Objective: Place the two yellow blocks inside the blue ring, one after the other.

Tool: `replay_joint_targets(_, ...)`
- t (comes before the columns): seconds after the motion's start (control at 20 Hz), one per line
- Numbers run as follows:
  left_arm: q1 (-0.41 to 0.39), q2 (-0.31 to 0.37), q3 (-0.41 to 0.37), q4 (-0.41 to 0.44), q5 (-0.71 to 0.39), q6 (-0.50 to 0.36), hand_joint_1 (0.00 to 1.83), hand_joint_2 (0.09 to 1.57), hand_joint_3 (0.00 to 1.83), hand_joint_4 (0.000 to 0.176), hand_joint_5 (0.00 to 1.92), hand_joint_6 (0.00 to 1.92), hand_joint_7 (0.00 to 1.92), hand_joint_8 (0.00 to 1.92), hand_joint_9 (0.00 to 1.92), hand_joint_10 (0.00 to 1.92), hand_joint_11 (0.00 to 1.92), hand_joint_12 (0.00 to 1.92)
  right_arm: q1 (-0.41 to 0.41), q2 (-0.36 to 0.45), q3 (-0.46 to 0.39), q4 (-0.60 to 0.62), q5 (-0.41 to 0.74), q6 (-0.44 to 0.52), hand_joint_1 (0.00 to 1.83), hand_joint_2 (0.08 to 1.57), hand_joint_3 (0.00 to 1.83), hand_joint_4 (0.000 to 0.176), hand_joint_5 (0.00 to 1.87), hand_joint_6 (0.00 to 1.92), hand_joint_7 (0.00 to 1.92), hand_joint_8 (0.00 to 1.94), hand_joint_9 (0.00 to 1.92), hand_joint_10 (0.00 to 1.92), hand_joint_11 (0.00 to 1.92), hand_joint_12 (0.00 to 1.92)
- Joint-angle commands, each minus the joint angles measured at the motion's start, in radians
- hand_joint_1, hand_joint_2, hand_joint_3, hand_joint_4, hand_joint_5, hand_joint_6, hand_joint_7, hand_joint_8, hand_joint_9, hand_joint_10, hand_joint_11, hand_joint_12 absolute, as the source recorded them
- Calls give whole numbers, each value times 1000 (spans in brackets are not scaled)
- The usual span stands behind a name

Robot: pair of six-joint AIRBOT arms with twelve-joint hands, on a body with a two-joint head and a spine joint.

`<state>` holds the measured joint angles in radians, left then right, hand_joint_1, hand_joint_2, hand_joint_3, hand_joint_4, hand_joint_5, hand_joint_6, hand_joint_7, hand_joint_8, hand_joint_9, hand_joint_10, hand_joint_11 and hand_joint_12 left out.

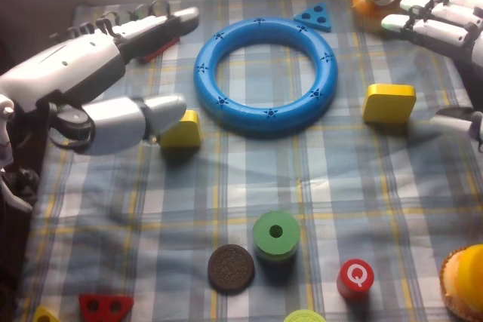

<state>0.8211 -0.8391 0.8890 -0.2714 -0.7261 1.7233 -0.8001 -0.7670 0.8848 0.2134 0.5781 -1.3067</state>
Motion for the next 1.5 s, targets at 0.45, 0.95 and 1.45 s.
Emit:
replay_joint_targets(0.45,-29,-23,38,-7,-45,-5,818,1067,0,85,4,1,47,15,33,13,0,0,12,-9,0,15,160,-1,572,1296,2,0,0,0,0,0,0,0,0,290)
replay_joint_targets(0.95,-65,-137,160,-197,120,151,1037,1067,6,26,463,15,524,15,339,69,0,958,12,-33,5,23,167,1,566,1299,0,0,0,0,0,0,0,0,0,302)
replay_joint_targets(1.45,-94,-177,193,-209,152,177,1238,1173,3,0,875,908,893,1419,641,1602,71,1921,2,-34,7,45,170,1,546,1319,2,0,0,0,0,0,0,0,0,32)
